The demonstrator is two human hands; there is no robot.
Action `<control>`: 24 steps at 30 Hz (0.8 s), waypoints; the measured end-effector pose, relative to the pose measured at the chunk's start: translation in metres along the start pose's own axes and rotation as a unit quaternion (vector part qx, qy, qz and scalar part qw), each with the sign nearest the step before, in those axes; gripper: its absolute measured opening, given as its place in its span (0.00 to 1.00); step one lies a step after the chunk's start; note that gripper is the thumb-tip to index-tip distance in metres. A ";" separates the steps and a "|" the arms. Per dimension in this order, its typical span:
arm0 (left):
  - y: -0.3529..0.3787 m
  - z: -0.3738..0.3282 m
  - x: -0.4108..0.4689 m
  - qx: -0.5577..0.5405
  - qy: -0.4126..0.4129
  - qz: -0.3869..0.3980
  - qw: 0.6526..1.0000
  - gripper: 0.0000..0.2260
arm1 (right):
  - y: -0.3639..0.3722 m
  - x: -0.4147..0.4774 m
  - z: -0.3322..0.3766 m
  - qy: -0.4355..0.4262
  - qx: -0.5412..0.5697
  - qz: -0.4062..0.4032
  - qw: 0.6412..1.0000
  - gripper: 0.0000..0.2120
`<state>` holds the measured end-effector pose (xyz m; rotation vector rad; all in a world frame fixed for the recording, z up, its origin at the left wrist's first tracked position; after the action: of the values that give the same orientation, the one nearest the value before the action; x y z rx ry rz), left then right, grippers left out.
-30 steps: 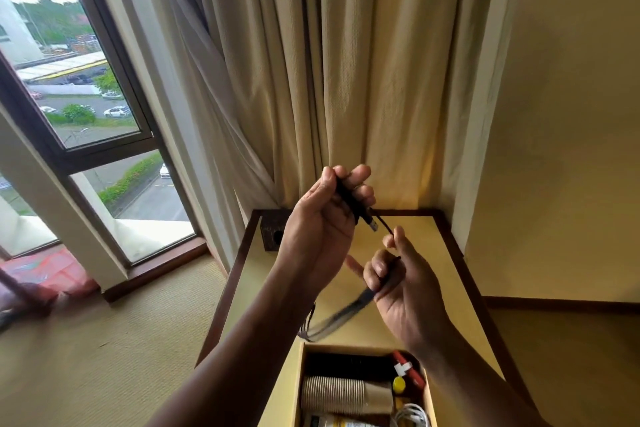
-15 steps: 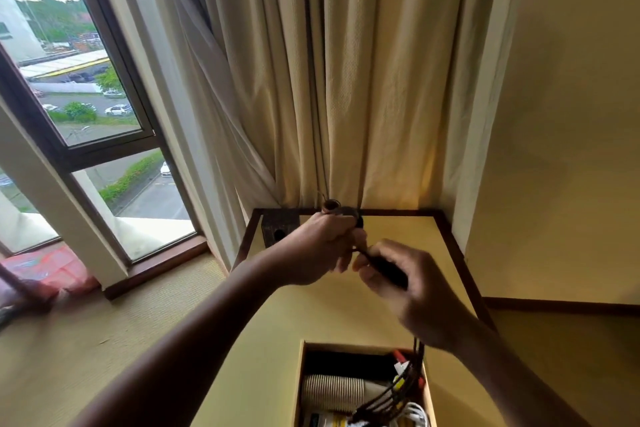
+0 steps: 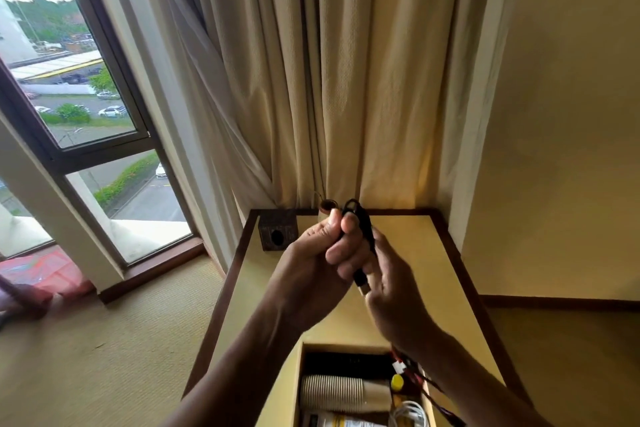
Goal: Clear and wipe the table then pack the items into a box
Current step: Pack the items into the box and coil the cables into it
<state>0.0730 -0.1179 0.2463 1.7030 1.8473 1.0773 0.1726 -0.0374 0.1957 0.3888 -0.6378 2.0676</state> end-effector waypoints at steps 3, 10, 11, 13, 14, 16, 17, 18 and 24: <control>0.008 -0.007 0.005 0.052 0.075 -0.074 0.993 0.11 | 0.015 -0.018 -0.010 0.037 -0.043 0.033 0.998 0.10; -0.012 -0.013 0.023 0.683 0.202 -0.074 0.698 0.11 | 0.014 -0.023 0.004 0.009 -0.162 0.228 0.960 0.16; -0.018 -0.015 0.024 0.739 0.184 -0.054 0.646 0.10 | 0.010 -0.021 0.007 -0.001 -0.164 0.228 0.960 0.15; -0.029 -0.021 0.024 0.790 0.120 -0.020 0.601 0.08 | -0.003 -0.014 0.012 -0.043 -0.158 0.192 0.968 0.15; -0.033 -0.024 0.023 0.797 0.090 -0.004 0.597 0.08 | -0.011 -0.011 0.015 -0.064 -0.151 0.175 0.971 0.15; -0.036 -0.029 0.021 0.787 0.032 0.017 0.616 0.09 | -0.025 -0.003 0.020 -0.110 -0.143 0.150 0.972 0.15; -0.036 -0.029 0.020 0.754 -0.012 0.023 0.657 0.10 | -0.032 0.002 0.022 -0.134 -0.142 0.143 0.970 0.15; -0.035 -0.027 0.018 0.694 -0.061 0.026 0.717 0.13 | -0.037 0.007 0.025 -0.154 -0.141 0.130 0.969 0.14; -0.024 -0.020 0.010 0.367 -0.121 -0.022 0.922 0.19 | -0.049 0.027 0.032 -0.129 -0.053 -0.031 0.990 0.08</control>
<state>0.0409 -0.1131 0.2427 2.0359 2.2535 0.1074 0.2006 -0.0151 0.2490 0.6129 -0.8743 1.9310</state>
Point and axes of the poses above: each hand's wrist, its own x-axis towards the middle knuckle, its own y-axis out of the palm, z = x × y, the point moved 2 cm from there along x, towards the middle knuckle, and after that the axes turned 10 degrees about -z, right-handed, at the moved point
